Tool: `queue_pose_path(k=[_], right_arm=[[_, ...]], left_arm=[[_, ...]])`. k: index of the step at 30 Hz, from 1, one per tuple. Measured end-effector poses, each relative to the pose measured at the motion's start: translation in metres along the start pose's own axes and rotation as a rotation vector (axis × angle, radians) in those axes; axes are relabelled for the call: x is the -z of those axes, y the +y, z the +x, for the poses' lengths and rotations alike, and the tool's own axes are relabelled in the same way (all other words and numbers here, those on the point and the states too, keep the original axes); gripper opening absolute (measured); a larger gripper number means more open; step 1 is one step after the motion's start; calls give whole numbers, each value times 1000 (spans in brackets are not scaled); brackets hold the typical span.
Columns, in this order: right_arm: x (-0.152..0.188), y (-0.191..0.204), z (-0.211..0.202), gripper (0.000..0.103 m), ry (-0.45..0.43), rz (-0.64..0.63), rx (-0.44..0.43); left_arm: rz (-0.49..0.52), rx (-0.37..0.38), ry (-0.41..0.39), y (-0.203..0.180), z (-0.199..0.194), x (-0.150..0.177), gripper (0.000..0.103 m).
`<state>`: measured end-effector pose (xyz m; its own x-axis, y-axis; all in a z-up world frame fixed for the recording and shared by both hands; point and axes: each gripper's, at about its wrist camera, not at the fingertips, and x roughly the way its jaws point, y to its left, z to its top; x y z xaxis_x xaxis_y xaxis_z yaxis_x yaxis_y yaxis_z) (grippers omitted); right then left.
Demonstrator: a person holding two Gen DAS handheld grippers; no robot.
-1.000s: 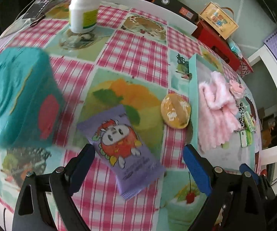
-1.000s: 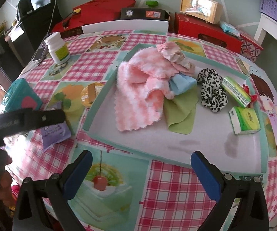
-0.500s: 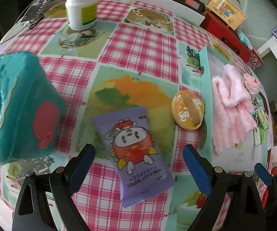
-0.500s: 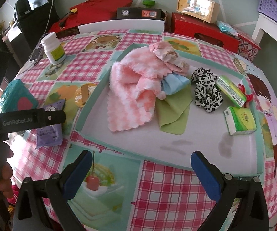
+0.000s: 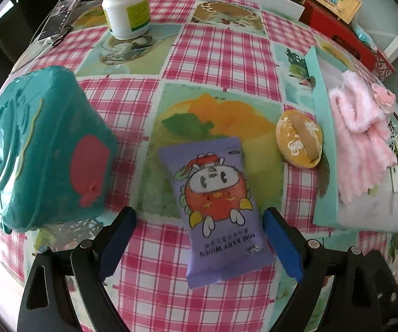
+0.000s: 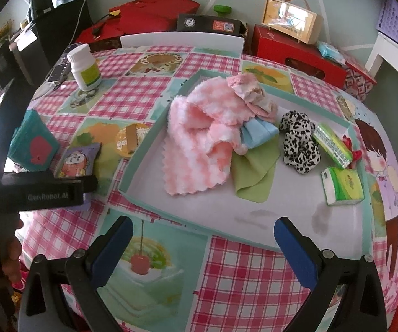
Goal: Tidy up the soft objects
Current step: 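Close the left tool on the purple baby wipes pack, then lift the wipes pack with the left tool while the right reaches the orange cup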
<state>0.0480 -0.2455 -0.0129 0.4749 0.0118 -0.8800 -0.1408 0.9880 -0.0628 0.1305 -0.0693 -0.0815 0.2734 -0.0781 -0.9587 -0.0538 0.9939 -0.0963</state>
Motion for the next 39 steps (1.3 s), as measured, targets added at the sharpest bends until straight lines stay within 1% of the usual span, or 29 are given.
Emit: queue_pose_path(k=[3, 4, 5, 6, 8, 9, 15, 20, 27, 33, 39], right_arm=[[-3, 3, -2, 103, -6, -7, -3], [-4, 5, -2, 103, -11, -13, -3], [-6, 7, -4, 103, -22, -23, 2], [-7, 9, -5, 103, -31, -33, 8], [-10, 13, -8, 103, -52, -56, 14], [-11, 15, -8, 103, -58, -61, 10], [-15, 23, -5, 103, -65, -72, 1], [-17, 25, 2, 103, -55, -71, -3], [-20, 31, 11, 103, -37, -95, -3], [-26, 41, 15, 103, -31, -156, -13], [-43, 49, 19, 103, -23, -227, -12]], left_arm=[[20, -2, -11, 1, -4, 5, 82], [26, 0, -15, 2, -6, 7, 76], [34, 13, -21, 2, -8, 10, 70], [36, 22, -24, 1, -9, 10, 67], [39, 41, -28, -2, -12, 11, 57], [43, 50, -30, -3, -12, 11, 55], [56, 76, -44, -9, -14, 9, 53], [51, 90, -57, 1, -16, 8, 52], [42, 121, -68, 5, -16, 3, 52], [23, 139, -87, 16, -21, 5, 52], [5, 155, -102, 24, -24, 4, 52]])
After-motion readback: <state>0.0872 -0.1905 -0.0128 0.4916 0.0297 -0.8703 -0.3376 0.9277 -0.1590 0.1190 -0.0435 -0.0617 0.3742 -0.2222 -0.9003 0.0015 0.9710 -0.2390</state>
